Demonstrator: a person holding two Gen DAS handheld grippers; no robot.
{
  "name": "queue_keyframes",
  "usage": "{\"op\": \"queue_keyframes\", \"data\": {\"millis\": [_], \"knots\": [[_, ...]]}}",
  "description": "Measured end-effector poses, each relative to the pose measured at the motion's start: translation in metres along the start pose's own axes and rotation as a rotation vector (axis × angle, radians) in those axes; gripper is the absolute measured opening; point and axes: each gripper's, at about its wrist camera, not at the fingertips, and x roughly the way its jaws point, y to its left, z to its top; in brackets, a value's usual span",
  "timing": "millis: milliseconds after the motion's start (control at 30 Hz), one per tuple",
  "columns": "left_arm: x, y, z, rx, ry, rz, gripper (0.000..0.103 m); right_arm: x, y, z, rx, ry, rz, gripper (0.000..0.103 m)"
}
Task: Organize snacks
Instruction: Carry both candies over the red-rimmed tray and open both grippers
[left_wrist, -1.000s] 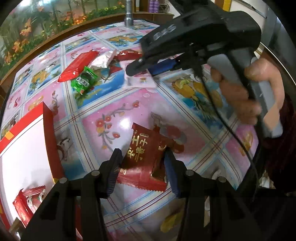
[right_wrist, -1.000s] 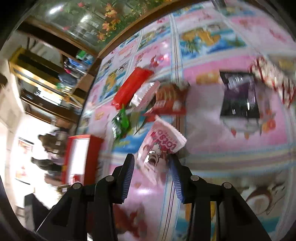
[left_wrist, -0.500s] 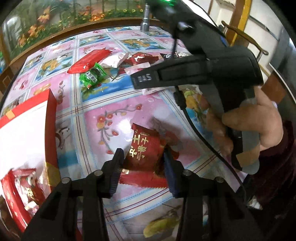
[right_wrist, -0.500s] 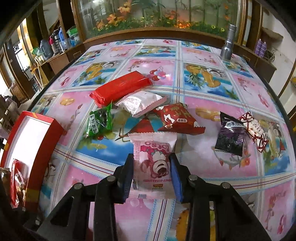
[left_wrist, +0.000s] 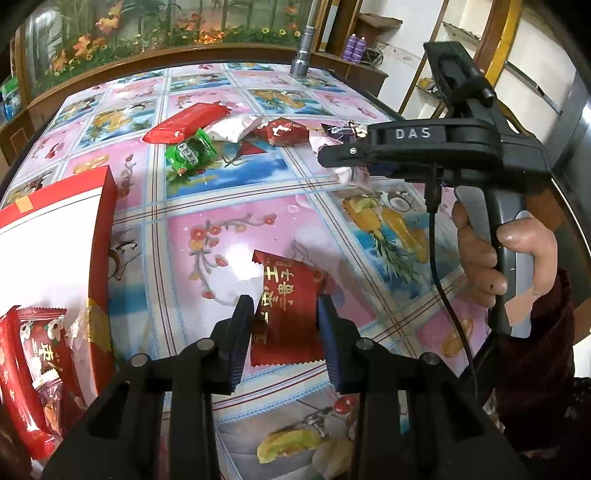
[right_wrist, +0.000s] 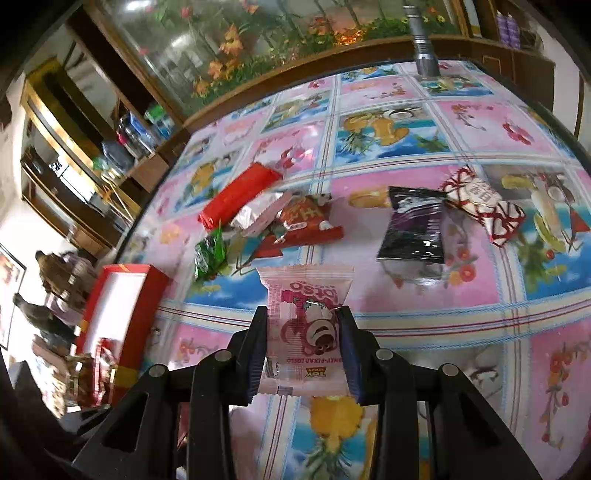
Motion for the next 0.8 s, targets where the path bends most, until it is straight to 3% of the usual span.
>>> {"op": "queue_keyframes", "data": {"millis": [233,400,500,800], "knots": [[0.013,0.000,0.001,-0.006,0.033,0.049,0.038,0.005,-0.005,-0.005,0.014,0.010,-0.012,0.037],[0.016,-0.006,0.001,0.006,-0.004,0.102,0.041,0.007,-0.007,-0.006,0.014,0.007,0.000,0.037],[0.016,-0.009,0.000,0.004,-0.022,0.098,0.030,0.007,-0.008,-0.006,0.018,0.005,0.004,0.037],[-0.009,-0.004,0.005,-0.018,-0.096,0.116,0.026,0.007,0.003,-0.006,0.005,-0.007,0.072,0.037]]}}
